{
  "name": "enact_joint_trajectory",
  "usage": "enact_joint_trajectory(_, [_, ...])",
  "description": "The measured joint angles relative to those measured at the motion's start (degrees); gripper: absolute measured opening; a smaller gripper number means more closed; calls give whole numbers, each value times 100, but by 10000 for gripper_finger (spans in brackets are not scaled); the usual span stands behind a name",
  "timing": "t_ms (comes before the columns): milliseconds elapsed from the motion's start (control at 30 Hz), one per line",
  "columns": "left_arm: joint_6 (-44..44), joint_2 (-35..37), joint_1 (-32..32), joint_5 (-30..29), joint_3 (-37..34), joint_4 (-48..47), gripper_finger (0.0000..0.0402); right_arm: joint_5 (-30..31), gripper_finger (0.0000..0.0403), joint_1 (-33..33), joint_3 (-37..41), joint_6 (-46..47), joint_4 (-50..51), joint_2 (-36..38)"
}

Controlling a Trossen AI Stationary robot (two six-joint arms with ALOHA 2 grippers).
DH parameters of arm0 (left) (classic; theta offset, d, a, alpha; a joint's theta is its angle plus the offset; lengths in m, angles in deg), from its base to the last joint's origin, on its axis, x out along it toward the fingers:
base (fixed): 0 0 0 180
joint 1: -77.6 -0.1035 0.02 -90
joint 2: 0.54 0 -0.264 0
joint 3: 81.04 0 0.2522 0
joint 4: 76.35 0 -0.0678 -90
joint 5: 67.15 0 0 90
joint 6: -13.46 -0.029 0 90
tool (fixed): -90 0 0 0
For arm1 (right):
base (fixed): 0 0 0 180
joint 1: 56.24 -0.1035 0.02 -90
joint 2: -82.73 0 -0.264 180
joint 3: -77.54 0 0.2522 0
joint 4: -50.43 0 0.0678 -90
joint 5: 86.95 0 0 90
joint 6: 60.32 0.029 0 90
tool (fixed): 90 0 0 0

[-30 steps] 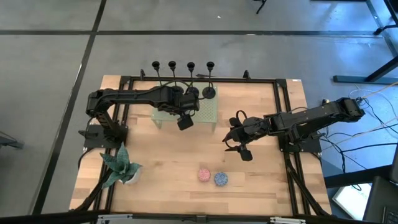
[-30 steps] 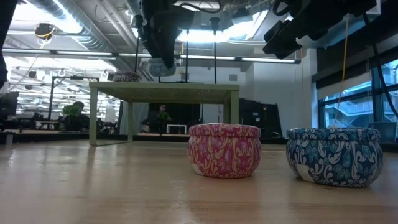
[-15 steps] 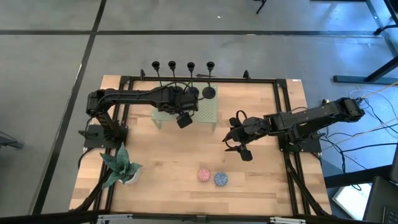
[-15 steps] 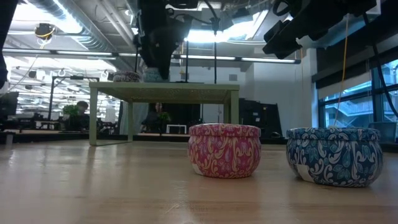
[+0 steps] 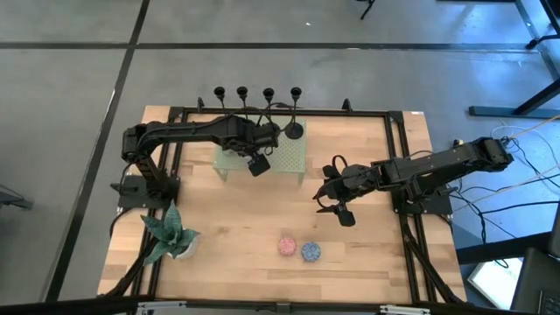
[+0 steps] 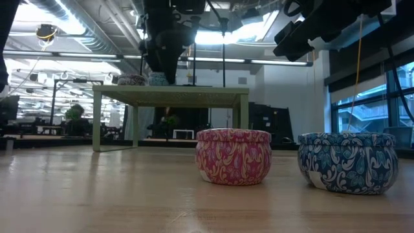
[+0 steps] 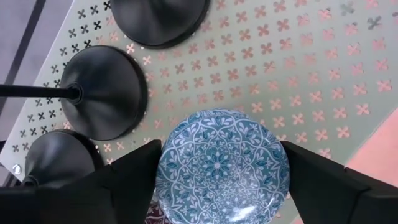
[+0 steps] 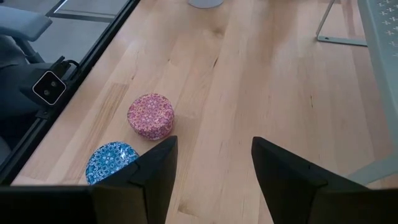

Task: Pick & Place candle stick holders
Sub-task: Align the light blue scented candle with the red scented candle on the shelf

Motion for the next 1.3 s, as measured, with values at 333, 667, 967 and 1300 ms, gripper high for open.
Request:
enact_joint_trajectory(333, [47,-4,9,134,-3,-2,316,-2,211,-2,0,-2,0,0])
enact_joint_trajectory(667, [-1,-9,11,103,-7,-9,317,-2,211,0,0,-2,0,0])
enact_joint_trajectory(967, [-59,-9,11,95,-7,-36,318,-2,211,0,0,-2,0,0])
enact_joint_trajectory(1300, [-110,-9,15,73,-7,-36,318,-4,211,-2,0,-4,0,0])
